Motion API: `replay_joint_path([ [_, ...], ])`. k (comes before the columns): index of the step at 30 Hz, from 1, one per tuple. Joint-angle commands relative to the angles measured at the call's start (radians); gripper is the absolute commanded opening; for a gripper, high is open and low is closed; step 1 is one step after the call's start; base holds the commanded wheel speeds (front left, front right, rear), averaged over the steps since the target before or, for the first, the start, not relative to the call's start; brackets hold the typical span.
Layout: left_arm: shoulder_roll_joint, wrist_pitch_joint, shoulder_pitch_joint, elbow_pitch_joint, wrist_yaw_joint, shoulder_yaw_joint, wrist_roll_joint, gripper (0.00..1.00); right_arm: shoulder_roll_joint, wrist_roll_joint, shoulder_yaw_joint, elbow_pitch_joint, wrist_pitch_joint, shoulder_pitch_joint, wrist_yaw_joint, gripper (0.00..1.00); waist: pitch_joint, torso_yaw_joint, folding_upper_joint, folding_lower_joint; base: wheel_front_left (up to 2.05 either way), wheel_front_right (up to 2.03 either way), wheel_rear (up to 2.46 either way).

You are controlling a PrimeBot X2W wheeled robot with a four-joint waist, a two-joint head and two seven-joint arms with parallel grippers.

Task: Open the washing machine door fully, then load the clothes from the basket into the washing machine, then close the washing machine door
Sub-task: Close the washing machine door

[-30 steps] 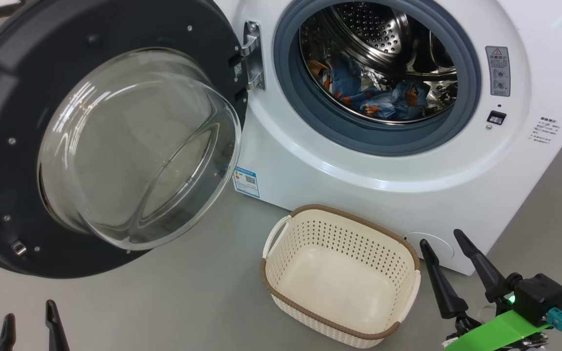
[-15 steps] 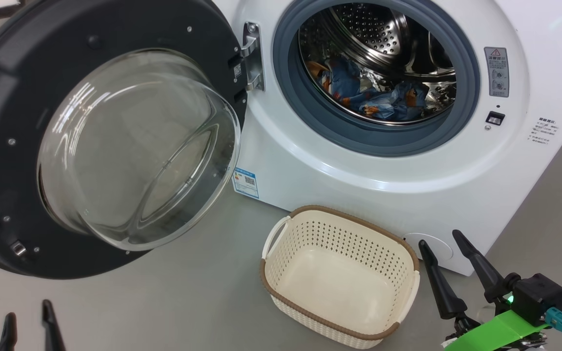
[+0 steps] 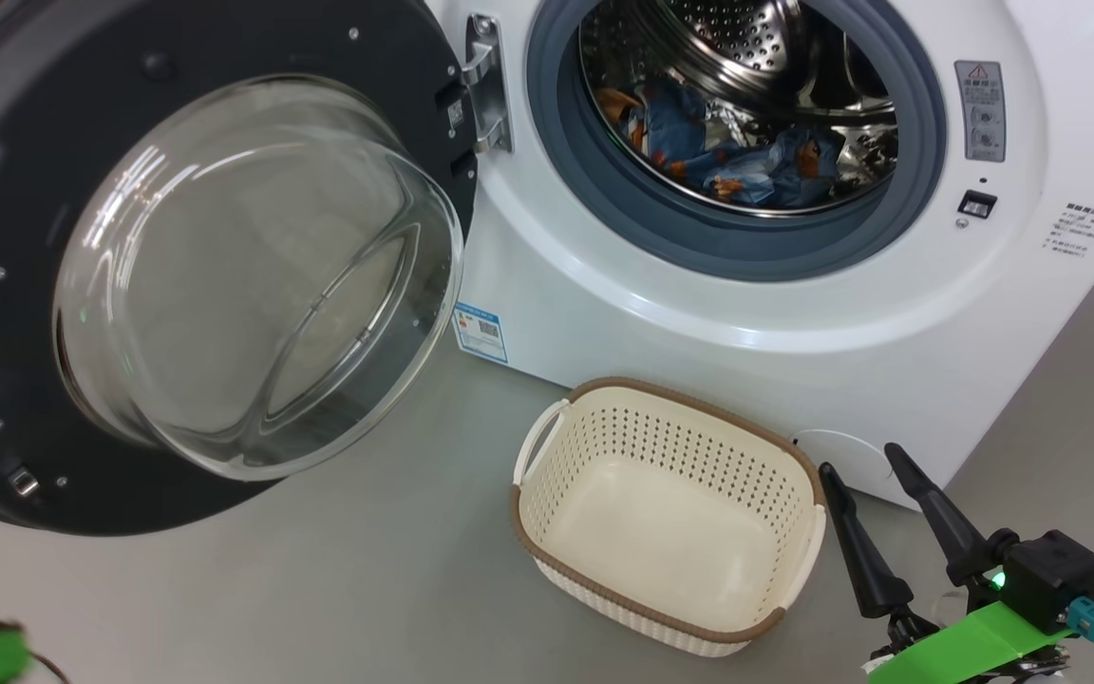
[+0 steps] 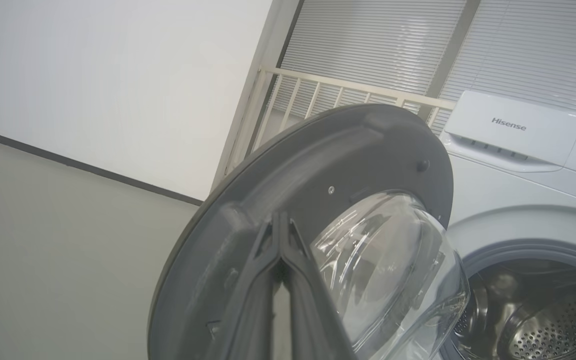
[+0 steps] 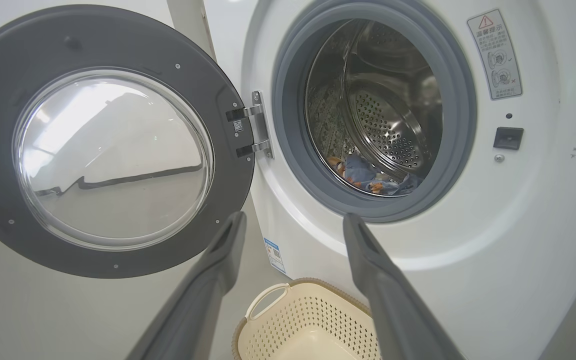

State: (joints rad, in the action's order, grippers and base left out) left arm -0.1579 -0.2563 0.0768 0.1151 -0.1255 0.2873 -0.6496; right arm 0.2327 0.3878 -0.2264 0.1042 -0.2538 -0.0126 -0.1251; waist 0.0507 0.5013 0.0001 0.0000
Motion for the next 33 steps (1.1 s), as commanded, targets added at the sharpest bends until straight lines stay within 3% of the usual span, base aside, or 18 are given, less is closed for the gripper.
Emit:
replay_joint_path([
  [1,-0.078,0.002,0.069,-0.022,-0.005,0.029,-0.053,0.00,0.016,0.011,-0.011,-0.028,-0.008,-0.025,-0.006,1.00,0.013,0.002,-0.0001,0.0000,0.00,0.00,0.00],
  [8,-0.265,0.041,0.223,0.076,-0.005,0.048,-0.270,0.00,0.018,0.008,-0.014,-0.030,-0.008,-0.031,-0.006,1.00,0.039,0.010,-0.0001,0.0000,0.00,0.00,0.00],
  [14,-0.377,0.139,0.346,0.209,-0.005,0.084,-0.478,0.00,0.028,0.009,-0.015,-0.033,-0.008,-0.038,-0.006,1.00,0.058,0.017,-0.0001,0.0000,0.00,0.00,0.00],
  [25,-0.518,0.371,0.507,0.438,-0.005,0.052,-0.664,0.00,0.050,0.010,-0.024,-0.039,-0.008,-0.060,-0.006,1.00,0.096,0.010,-0.0001,0.0000,0.00,0.00,0.00],
  [33,-0.571,0.596,0.586,0.562,-0.005,-0.007,-0.759,0.00,0.070,0.013,-0.033,-0.042,-0.008,-0.073,-0.006,1.00,0.123,-0.007,-0.0001,0.0000,0.00,0.00,0.00],
])
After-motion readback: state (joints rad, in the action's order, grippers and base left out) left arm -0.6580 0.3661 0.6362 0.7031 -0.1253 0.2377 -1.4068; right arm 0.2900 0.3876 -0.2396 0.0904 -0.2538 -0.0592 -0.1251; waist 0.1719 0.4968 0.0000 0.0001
